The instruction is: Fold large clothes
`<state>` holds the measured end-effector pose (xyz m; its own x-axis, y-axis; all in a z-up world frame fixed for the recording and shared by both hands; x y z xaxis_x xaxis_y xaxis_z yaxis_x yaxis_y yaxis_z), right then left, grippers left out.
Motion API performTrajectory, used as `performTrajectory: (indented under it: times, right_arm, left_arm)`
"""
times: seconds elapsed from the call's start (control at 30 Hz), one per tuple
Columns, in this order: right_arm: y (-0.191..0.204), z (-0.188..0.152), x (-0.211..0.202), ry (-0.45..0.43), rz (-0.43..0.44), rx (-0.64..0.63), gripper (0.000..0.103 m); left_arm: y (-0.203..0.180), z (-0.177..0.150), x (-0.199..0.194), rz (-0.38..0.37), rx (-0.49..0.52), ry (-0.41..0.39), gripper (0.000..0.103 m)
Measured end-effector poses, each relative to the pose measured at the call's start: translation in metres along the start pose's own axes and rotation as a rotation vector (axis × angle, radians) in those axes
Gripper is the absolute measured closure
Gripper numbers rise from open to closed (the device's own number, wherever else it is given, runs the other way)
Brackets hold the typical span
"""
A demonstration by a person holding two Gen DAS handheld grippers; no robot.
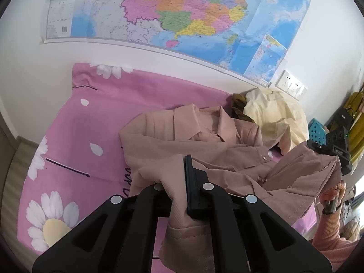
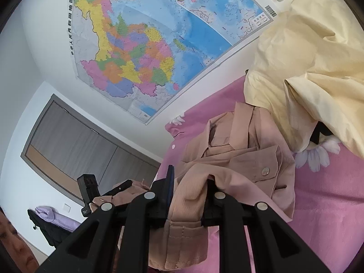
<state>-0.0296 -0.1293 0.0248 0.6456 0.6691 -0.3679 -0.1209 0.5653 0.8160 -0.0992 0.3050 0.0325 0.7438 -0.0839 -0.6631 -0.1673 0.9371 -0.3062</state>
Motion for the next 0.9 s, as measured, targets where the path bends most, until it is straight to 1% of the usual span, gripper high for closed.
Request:
performTrajectory:
  times: [0.33,0.9]
  right_arm:
    - [-0.004,0.013,0.009,-0.001,-0.030,0.022,0.086]
    - [-0.012,0.026,0.019,0.002,-0.042,0.045,0.084]
  left_arm:
    - [0.000,0.014,0.009,0.019,0.010,0.011,0.099]
    - [0.008,0.027,0.024,0.036,-0.005,0.029,0.099]
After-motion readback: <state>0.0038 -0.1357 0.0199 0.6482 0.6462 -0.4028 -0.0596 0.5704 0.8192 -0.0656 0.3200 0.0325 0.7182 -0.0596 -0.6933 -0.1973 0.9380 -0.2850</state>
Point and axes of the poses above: each gripper's, at about its wrist camera, not at the fingertips, and x roughly the way its jaws point, y to its left, z to its top, the point moved 2 cm from there along x, roughly the way its jaws point, and after that the axes turned 2 degrees about -z, right-handed, at the moved point
